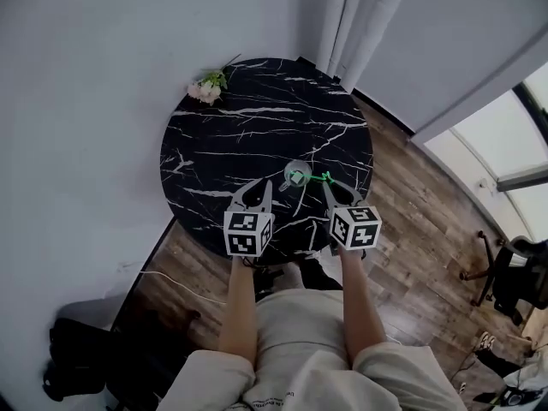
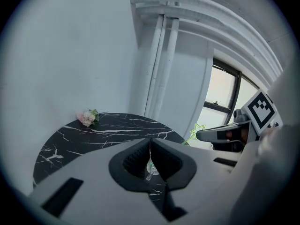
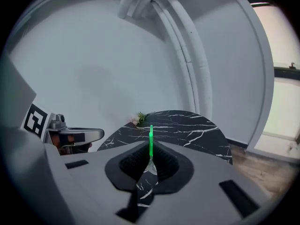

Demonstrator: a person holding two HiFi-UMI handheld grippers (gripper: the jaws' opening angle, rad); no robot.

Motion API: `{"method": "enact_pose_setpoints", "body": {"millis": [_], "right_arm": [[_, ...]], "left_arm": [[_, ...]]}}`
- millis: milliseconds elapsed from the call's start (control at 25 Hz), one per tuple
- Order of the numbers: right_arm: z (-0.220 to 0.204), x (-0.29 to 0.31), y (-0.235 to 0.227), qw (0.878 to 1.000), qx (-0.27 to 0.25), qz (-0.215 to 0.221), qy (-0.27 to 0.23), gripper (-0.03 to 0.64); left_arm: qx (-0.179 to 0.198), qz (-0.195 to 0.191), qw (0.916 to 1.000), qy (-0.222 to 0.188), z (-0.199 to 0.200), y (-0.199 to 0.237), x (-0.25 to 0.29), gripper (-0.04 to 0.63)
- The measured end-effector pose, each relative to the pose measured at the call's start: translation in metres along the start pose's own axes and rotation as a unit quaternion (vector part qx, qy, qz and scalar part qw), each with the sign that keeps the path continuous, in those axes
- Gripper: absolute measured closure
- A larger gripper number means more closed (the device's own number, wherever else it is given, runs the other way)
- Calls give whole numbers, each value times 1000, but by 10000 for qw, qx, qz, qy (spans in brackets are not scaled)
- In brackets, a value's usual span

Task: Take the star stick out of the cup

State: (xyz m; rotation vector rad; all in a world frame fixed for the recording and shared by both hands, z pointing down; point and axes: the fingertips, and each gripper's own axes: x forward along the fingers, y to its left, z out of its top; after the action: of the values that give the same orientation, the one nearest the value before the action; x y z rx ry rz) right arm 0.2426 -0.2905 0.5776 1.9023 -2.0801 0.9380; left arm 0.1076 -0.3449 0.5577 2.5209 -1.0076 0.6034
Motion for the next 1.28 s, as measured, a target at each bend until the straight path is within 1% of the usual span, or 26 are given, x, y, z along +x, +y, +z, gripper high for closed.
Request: {"method": "enact_pose_setpoints", "body": {"millis": [200,480,640,840,920,1040,1160,1280], "right_arm": [[20,16,13,9969,-768,174,-86,572],[43,42,37,9854,-1586,589,-179,572],[51,51,46,9773,-1932,858,-130,572],[60,58,57,9601,-2513,1228,41,572],[64,59,60,9575,-2562,1323,11,572],[65,62,59,9571,-2543,1386,-18,572],[59,59,59,9582,-2509,1373,12,572],[55,49,61,9582,-2550,1301,-9,572]], "left_arm": [[-100,355,9993,-86,2,11,-6,572],[-296,974,9944,-293,11,33,-24,572],[-505,1353,9888,-385,12,44,-35,572],[-930,1778,9785,-486,1,53,-50,572],[-984,1896,9756,-512,-4,55,-55,572],[-1024,1993,9730,-547,-11,58,-61,572],[-1011,2015,9727,-551,-16,57,-69,572],[-981,1988,9731,-629,-13,55,-78,572]]}}
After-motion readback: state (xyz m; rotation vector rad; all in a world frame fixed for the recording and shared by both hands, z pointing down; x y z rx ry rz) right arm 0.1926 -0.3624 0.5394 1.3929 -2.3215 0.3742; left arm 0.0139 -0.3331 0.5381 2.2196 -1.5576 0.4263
